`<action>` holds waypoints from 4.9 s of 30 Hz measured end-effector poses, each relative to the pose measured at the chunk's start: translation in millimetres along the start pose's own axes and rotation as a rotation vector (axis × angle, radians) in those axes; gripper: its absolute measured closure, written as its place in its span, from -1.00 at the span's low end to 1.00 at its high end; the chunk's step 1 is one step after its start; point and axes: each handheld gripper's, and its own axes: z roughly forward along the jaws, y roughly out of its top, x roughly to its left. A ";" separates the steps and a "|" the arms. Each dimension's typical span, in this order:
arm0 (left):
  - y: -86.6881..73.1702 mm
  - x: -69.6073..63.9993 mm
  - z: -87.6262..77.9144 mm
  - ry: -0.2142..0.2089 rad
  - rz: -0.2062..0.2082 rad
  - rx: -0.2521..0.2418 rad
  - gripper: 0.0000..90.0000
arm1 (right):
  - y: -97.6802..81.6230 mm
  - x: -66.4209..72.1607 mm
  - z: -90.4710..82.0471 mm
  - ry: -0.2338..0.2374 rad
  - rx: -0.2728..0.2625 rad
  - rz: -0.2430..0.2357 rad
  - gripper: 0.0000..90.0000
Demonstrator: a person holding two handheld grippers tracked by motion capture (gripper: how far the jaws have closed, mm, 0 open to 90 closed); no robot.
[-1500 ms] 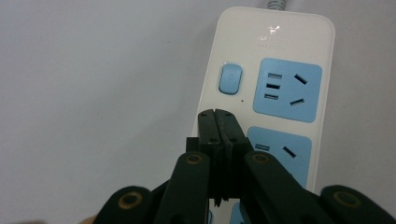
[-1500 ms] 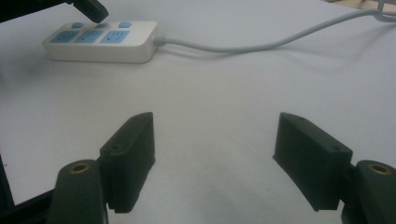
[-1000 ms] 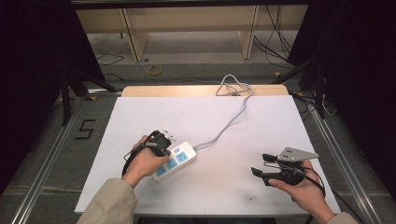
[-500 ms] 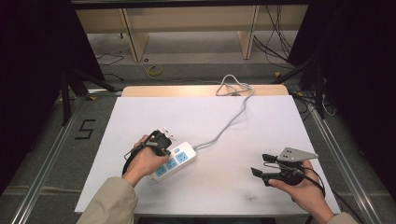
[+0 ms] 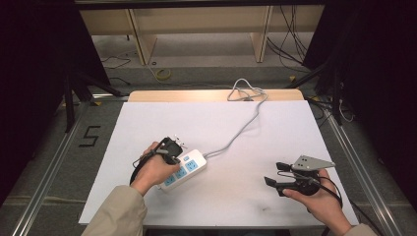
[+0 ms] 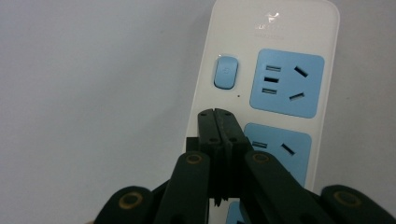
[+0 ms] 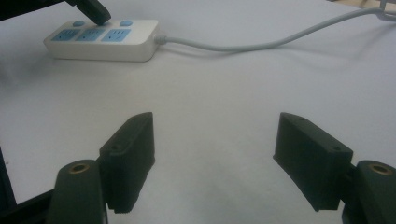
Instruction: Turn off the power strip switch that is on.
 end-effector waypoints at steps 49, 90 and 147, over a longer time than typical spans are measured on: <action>1.6 -1.6 1.6 0.013 0.011 0.005 1.00 | 0.0 0.2 0.4 -0.001 0.002 -0.003 -0.36; 1.7 -0.8 1.4 0.010 0.005 0.003 1.00 | 0.4 0.4 0.2 0.002 -0.007 -0.004 -0.36; 4.3 2.6 -10.9 0.010 -0.009 -0.109 1.00 | 0.8 0.1 -0.2 0.002 -0.009 -0.005 -0.36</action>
